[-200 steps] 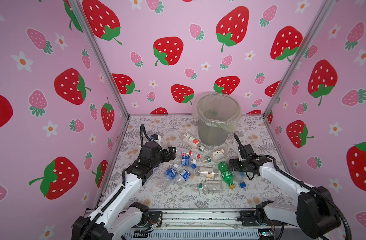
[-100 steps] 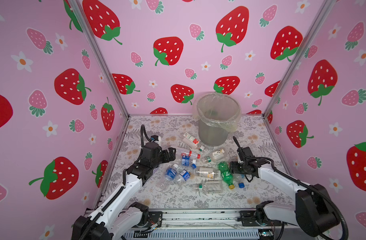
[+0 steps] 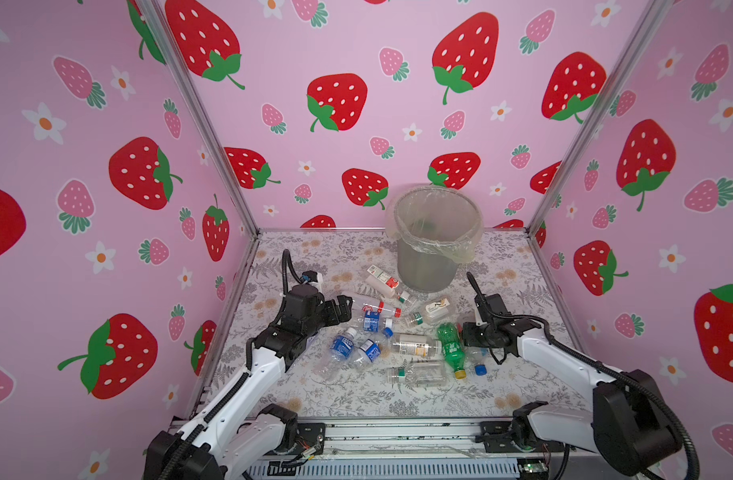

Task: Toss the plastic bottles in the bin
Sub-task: 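Lower the right gripper onto the crumpled clear bottle and close it, then lift the crumpled clear bottle up with the right gripper, then carry the clear bottle over the bin and open the right gripper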

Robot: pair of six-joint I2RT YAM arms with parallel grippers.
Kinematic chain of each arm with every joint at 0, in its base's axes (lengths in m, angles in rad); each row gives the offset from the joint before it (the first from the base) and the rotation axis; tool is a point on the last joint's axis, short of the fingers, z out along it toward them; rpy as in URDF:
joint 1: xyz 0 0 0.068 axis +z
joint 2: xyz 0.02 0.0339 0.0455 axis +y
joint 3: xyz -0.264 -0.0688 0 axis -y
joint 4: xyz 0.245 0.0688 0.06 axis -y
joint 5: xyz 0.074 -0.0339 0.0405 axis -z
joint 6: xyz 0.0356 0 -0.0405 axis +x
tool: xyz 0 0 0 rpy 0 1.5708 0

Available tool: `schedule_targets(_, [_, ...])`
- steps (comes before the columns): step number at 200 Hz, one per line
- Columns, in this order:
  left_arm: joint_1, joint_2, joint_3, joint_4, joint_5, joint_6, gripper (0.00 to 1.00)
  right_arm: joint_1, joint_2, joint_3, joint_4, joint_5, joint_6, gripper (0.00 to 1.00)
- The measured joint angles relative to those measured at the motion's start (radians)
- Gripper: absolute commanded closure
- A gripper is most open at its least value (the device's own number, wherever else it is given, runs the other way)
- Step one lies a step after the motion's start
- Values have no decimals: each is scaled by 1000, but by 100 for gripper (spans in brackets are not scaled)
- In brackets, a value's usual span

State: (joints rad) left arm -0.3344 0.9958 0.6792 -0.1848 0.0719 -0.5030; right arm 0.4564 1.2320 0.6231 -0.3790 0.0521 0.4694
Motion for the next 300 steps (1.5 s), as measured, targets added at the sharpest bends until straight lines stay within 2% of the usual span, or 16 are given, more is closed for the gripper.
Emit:
schedule_targets(156, [0,8,0,-17,-1,-17,1,0,-271,85,-16,53,-14,47])
schedule_targets(221, [0,25,0,-22,-1,-24,1,0,-489,84,104,43,-38,47])
schedule_targets(300, [0,57,0,-22,0,-29,1,0,-612,60,300,-76,-80,47])
